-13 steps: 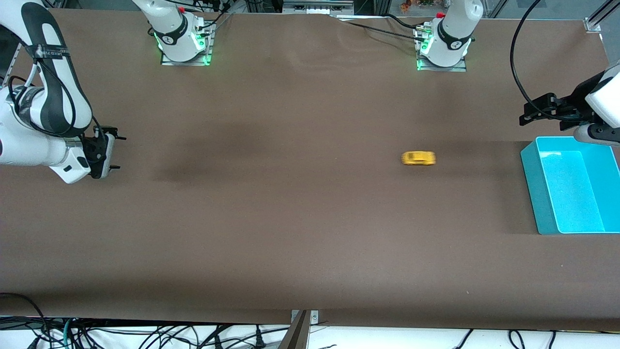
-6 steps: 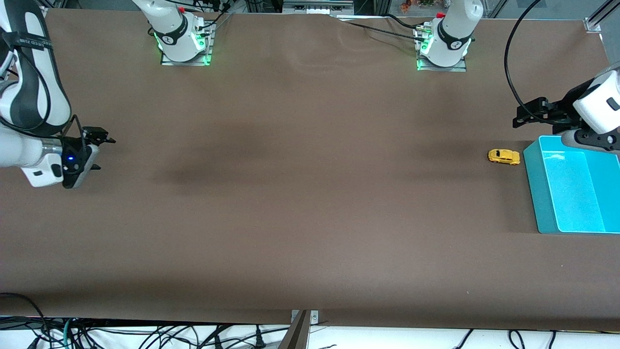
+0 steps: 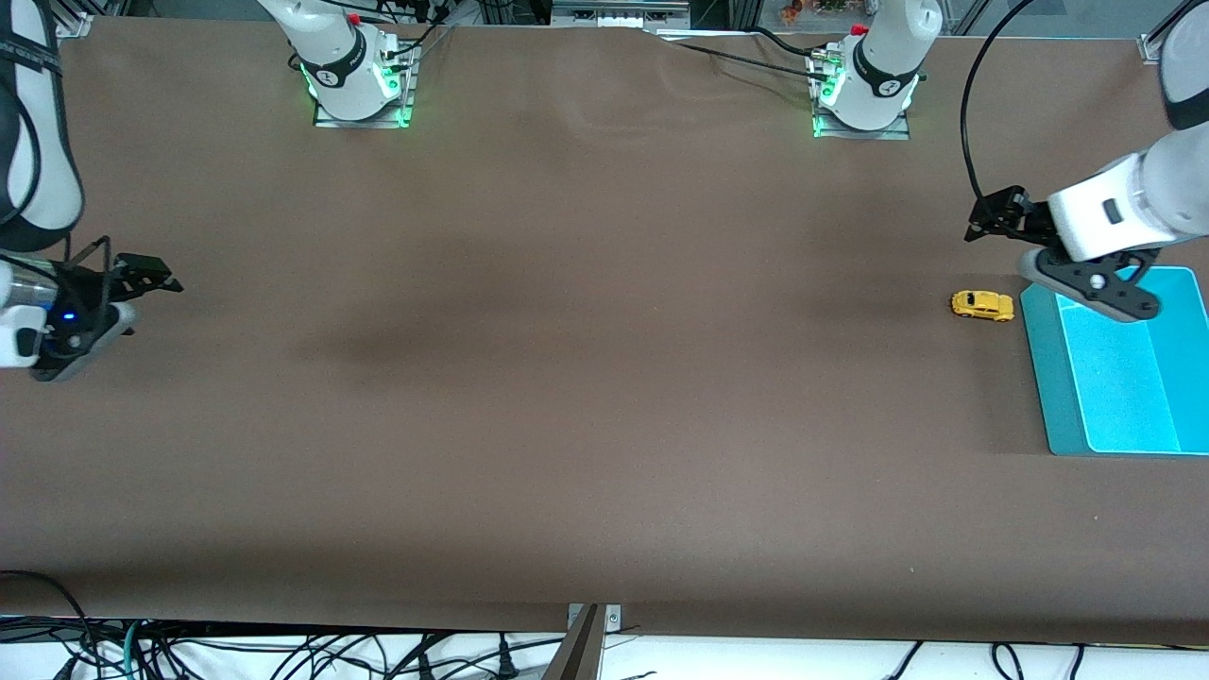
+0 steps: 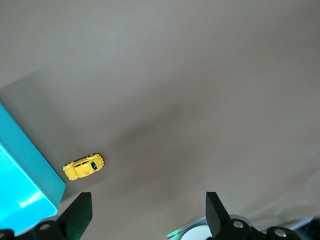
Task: Wind and store yellow beetle car
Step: 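Reach the left gripper to the car while the right gripper withdraws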
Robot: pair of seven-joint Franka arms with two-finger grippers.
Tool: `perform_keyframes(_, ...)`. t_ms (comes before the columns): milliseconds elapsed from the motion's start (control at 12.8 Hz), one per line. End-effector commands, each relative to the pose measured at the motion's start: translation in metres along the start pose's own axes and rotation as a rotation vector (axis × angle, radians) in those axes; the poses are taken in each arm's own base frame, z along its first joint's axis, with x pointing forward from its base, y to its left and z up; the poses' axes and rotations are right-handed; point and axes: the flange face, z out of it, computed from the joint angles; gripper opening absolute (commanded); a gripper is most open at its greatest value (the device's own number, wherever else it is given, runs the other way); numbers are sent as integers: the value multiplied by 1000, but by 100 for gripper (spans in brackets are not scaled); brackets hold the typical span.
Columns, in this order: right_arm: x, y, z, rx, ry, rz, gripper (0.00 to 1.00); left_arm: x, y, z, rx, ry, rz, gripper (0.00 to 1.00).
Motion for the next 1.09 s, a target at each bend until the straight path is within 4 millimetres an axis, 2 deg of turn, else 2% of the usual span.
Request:
perform_keyframes(0, 10, -12, -47, -62, 24, 226, 100, -3, -3, 30, 8, -39, 210, 100)
perform_keyframes(156, 14, -31, -61, -67, 19, 330, 100, -3, -9, 58, 27, -56, 426, 100)
perform_keyframes(234, 11, -43, -82, -95, 57, 402, 100, -4, -12, 74, 32, -72, 519, 100)
perform_keyframes(312, 13, -57, -94, -106, 70, 433, 100, -8, -16, 94, 31, -93, 595, 100)
perform_keyframes(390, 20, -91, -110, -133, 86, 447, 100, -14, -18, 109, 51, -96, 651, 100)
perform_keyframes(468, 14, -97, -102, -136, 68, 543, 100, -21, -17, 129, 68, -87, 694, 100)
perform_keyframes(625, -11, -102, -121, -117, 116, 597, 100, -32, -13, 166, 119, -50, 813, 100)
perform_keyframes(703, -31, -103, -134, -75, 154, 633, 100, -38, -18, 182, 138, -41, 883, 100)
perform_keyframes(781, -54, -102, -150, -78, 198, 661, 100, -46, -32, 195, 151, -26, 942, 100)
perform_keyframes(859, -65, -99, -162, -91, 239, 666, 100, -57, -46, 209, 169, -12, 1001, 100)
perform_keyframes(1015, -69, -100, -172, -103, 274, 671, 100, -75, -64, 235, 203, 8, 1107, 100)
